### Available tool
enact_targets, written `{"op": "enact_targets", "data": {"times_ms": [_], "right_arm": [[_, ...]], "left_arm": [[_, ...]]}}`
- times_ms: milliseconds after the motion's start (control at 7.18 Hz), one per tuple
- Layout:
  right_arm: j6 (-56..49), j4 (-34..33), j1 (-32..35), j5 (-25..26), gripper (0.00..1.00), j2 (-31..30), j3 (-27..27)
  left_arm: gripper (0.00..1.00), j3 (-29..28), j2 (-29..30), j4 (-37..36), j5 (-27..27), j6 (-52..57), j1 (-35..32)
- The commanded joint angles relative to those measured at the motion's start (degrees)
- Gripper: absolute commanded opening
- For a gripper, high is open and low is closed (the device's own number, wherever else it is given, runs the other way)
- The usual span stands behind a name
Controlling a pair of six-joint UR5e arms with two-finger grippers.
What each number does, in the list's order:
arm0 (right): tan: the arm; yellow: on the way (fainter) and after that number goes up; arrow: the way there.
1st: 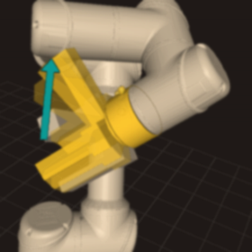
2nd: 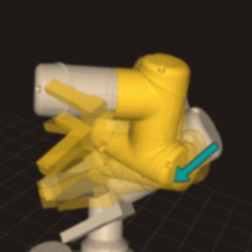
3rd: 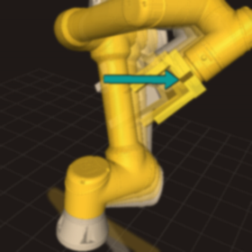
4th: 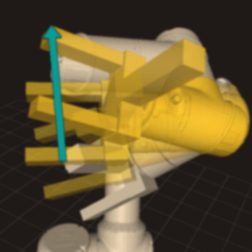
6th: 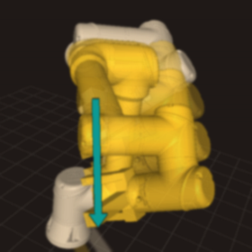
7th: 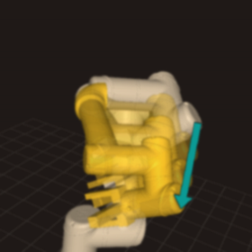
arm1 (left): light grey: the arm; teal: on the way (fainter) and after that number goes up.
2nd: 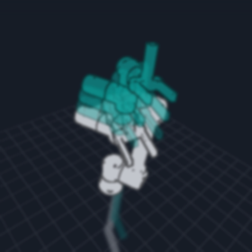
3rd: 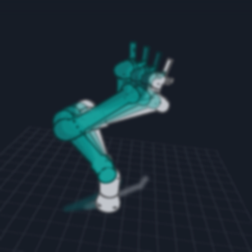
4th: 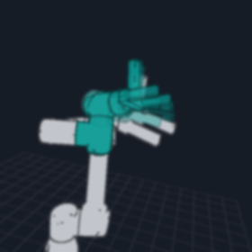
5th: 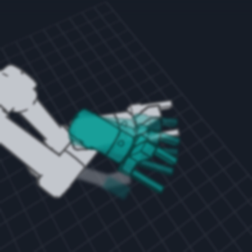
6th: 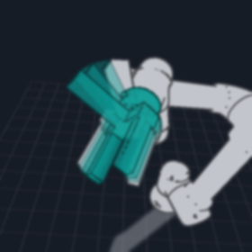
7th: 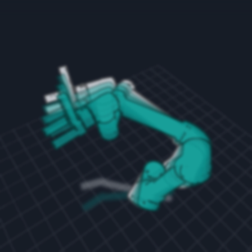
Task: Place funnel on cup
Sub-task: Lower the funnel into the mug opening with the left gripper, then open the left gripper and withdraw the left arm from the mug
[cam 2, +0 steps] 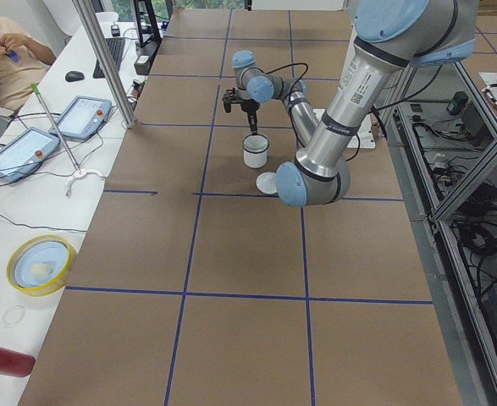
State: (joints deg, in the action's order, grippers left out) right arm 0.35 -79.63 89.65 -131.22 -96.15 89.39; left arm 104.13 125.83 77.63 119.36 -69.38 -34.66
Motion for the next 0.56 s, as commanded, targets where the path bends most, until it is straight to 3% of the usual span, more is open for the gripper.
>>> {"op": "enact_targets", "data": {"times_ms": [0,139,418], "right_arm": [[0.0,0.0,0.0,0.0,1.0,0.0,0.0],[0.0,0.0,0.0,0.0,1.0,0.0,0.0],[0.0,0.0,0.0,0.0,1.0,0.0,0.0]], "left_arm": [[1.0,5.6,-3.3,0.0,-0.4,0.4,-1.8],[1.0,10.3,-7.2,1.7,-0.4,2.9,-4.4],[1.0,15.8,-18.2,3.4,0.5,24.4,-16.9]]}}
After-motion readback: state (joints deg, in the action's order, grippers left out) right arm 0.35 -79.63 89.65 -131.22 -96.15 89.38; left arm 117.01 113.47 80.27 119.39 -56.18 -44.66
